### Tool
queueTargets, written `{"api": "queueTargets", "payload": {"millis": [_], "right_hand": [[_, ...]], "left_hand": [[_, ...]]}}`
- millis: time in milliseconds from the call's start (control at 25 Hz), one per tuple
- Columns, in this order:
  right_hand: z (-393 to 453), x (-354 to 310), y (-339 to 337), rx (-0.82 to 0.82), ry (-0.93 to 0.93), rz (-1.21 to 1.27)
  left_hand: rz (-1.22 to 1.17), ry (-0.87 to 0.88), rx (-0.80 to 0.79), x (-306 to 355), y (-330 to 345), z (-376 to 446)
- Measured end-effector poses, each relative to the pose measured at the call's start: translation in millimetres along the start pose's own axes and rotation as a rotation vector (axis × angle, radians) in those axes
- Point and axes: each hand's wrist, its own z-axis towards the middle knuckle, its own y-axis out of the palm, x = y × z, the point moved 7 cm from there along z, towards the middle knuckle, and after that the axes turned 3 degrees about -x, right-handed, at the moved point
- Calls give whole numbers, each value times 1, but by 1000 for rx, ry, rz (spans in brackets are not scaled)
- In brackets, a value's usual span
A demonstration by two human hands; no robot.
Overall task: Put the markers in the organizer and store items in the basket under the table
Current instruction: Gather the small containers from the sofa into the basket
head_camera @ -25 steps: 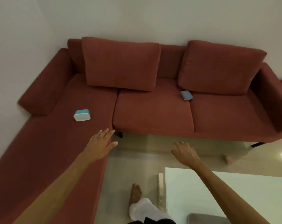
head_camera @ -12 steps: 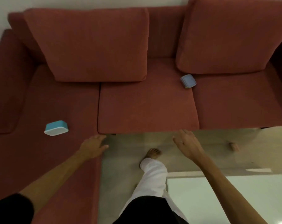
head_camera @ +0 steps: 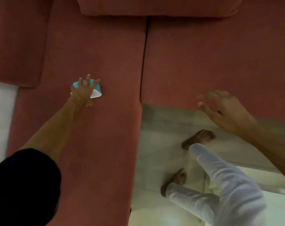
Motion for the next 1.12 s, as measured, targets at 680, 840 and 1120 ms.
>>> {"api": "queueTargets", "payload": {"millis": [680, 840, 1120], "right_hand": [[-219, 164, 77, 348, 878, 1013], [-359, 198, 104, 626, 1064, 1360], [-541, 145, 199, 908, 1167, 1483]], "left_hand": [[-1263, 550, -956, 546, -58, -233], [-899, 765, -1053, 637, -50, -322], [-201, 1144, -1093, 730, 29, -474]]}}
